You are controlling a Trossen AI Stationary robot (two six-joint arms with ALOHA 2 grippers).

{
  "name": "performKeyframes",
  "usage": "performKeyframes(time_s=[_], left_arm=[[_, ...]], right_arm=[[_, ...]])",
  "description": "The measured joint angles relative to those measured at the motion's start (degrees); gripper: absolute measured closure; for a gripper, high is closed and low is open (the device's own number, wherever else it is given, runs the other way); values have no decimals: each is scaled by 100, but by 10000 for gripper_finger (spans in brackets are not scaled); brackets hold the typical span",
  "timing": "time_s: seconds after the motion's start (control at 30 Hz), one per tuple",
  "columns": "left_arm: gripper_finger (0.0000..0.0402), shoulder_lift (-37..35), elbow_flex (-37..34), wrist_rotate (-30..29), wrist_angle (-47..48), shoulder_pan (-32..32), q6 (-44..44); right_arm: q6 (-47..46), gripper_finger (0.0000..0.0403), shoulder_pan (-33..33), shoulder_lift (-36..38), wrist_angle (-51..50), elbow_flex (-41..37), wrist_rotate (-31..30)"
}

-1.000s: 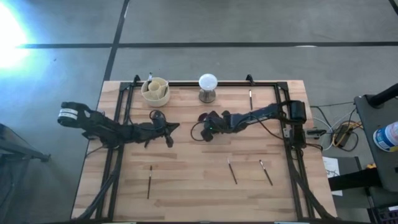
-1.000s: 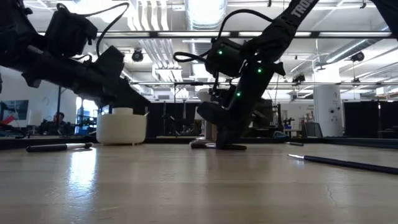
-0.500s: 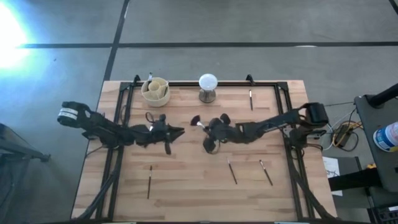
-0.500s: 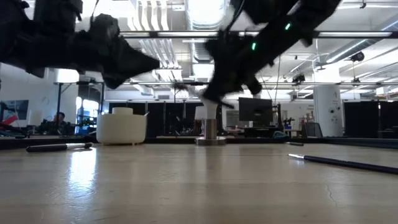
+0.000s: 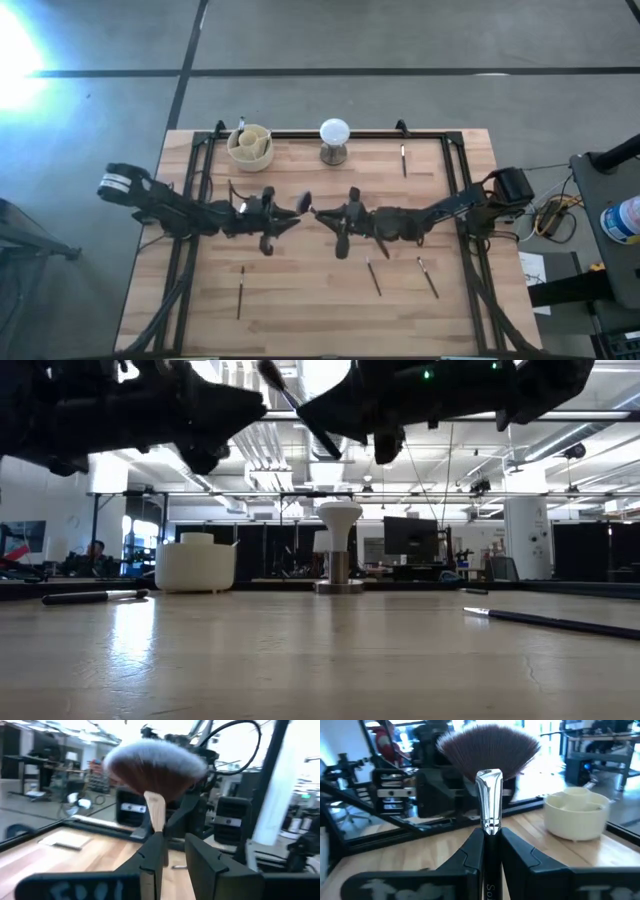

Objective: Put items in baskets/containers
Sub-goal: Put the highlighter brush into the organizer

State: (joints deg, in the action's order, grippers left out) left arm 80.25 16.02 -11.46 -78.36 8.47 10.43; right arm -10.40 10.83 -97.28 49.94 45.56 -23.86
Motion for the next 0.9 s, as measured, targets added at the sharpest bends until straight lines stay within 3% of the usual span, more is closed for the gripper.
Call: performKeyframes(time_s=[0.17,0.67,0.9], left_arm=[[327,185,311,359,55,43,-179],[326,87,312,488,289,66,-153],[273,87,312,491,296,66,-181]], right_arm=[[176,361,59,-252,-3,283,119],[433,360,105,-264,-66,343,184],[441,360,105,-260,-77,341,184]])
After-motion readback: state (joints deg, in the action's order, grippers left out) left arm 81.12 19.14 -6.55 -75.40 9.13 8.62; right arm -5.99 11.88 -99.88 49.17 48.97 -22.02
